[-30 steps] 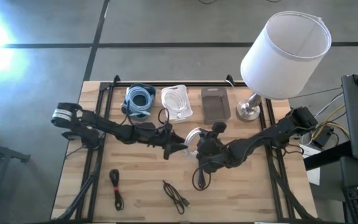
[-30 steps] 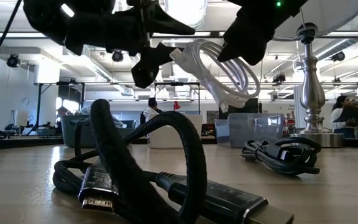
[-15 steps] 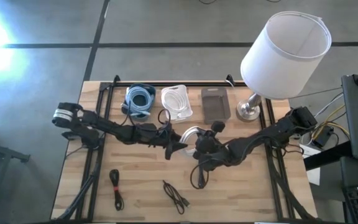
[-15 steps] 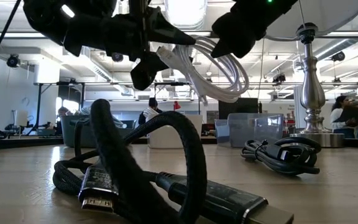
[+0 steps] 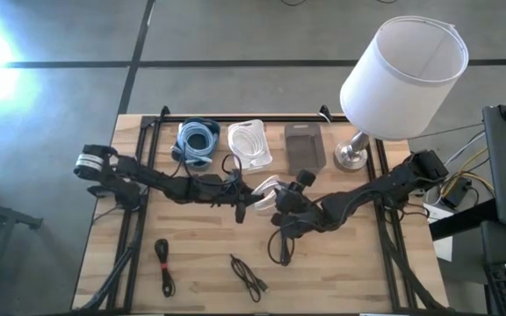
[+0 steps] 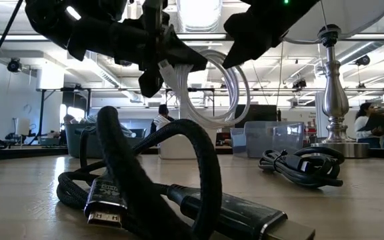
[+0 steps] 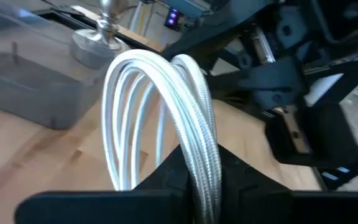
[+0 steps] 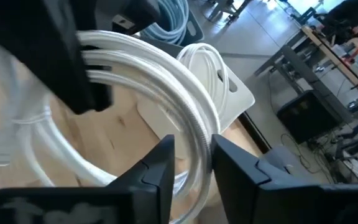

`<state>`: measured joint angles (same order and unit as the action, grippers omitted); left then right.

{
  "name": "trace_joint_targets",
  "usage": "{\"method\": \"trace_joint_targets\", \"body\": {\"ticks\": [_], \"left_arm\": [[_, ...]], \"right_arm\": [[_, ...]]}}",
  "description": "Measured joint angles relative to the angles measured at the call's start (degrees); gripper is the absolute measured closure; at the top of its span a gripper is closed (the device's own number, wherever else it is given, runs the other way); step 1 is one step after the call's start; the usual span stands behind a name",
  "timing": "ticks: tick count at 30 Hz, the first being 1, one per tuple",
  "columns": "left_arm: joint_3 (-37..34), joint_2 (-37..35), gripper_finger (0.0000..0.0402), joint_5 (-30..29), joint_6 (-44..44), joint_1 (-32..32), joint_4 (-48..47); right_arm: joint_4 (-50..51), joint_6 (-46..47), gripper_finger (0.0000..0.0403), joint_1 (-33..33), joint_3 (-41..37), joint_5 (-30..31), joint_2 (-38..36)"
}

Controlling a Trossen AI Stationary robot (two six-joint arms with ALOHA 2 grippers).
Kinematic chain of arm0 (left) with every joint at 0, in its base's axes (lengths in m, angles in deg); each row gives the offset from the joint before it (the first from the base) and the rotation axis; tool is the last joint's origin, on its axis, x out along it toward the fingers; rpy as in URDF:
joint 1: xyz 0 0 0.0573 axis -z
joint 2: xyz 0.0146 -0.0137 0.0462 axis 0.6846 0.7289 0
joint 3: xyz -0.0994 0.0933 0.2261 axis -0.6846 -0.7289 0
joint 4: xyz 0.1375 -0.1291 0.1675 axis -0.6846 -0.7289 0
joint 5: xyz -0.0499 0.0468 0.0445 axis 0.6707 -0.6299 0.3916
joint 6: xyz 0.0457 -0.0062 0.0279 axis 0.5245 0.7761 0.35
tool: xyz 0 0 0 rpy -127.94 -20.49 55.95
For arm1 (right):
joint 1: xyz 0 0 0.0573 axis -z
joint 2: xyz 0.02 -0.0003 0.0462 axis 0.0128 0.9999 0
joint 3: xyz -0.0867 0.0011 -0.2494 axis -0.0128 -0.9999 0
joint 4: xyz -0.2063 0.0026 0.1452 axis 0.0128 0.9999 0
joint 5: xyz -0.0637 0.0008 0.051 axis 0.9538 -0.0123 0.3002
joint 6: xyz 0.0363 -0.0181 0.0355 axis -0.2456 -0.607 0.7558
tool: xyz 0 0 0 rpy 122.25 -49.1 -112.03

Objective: Pick & Place USB Port
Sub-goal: Put the white HDMI cable into the white bin

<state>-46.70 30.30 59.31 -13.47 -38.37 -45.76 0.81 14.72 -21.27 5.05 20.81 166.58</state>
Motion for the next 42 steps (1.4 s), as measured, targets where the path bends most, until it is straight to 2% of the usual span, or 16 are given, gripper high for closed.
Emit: {"method": "trace_joint_targets", "body": {"ticks": [10, 19, 24, 28, 34, 42], "left_arm": [[0.0, -3.2, 0.0358, -2.7, -0.9, -4.1, -5.7], [0.2, -10.0, 0.0357, -2.5, 1.0, -8.8, -10.4], [0.7, -13.2, 0.0363, -5.7, 3.7, -12.4, -12.7], [1.6, -14.1, 0.0362, -5.7, 2.4, -16.7, -13.0], [2.7, -10.4, 0.0357, -3.1, -0.5, -22.7, -13.1], [4.8, -1.3, 0.0351, -1.4, -4.1, -24.8, -13.0]], "right_arm": [[0.0, -0.8, 0.0267, 0.0, 0.0, 2.5, 0.0], [0.6, 2.4, 0.0266, -1.4, 0.0, 12.2, 0.0], [0.5, 2.7, 0.0266, -1.5, 0.0, 12.5, 0.0], [0.5, 2.8, 0.0266, -1.4, 0.0, 12.3, 0.0], [0.3, 2.8, 0.0266, -1.5, 0.0, 12.2, 0.0], [0.2, 2.8, 0.0266, -1.5, 0.0, 12.1, 0.0]]}}
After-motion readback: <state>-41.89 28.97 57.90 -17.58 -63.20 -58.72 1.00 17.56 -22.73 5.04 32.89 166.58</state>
